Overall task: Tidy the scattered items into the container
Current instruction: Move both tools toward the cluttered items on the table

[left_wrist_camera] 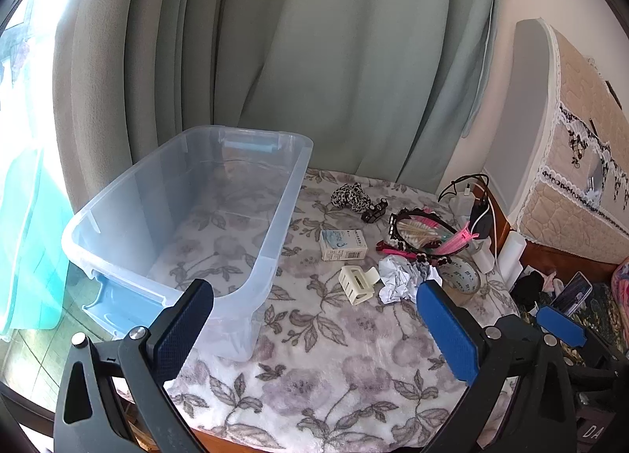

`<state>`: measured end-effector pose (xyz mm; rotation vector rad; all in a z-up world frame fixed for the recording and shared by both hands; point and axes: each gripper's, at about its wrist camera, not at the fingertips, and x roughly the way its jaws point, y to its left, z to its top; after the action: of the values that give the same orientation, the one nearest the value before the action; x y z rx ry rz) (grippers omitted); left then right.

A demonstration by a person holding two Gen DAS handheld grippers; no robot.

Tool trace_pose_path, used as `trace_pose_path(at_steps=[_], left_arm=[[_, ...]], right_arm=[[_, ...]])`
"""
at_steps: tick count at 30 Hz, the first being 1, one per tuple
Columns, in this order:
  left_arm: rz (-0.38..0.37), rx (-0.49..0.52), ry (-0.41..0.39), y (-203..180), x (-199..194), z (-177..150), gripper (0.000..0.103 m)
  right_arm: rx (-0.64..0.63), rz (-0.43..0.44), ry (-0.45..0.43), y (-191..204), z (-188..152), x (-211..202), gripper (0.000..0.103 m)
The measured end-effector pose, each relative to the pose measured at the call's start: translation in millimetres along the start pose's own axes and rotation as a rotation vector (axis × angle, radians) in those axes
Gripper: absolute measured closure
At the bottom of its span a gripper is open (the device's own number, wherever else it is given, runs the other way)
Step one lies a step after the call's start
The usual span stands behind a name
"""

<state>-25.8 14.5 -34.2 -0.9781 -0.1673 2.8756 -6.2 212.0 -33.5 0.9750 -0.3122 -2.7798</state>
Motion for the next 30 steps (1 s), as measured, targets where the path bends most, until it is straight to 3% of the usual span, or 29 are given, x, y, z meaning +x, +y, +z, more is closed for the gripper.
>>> trace_pose_path(at_steps=[14,26,30], left_arm=[[0.011,0.008,0.007,-6.7,16.3,4.1,0.000],[0.004,0.159,0.020,-69.1,59.2,23.4,0.001],[-0.040,0.140,0.085,-77.6,86.3,20.7,0.001]], right_arm=[[-0.004,0.022,0.038,-13.0,3.7,18.3,0.000],[0.044,-0.115,0.061,-82.7,26.7,46.7,0.001],[0.067,-0.161,0.082,-107.4,28.1,64.9,0.003]])
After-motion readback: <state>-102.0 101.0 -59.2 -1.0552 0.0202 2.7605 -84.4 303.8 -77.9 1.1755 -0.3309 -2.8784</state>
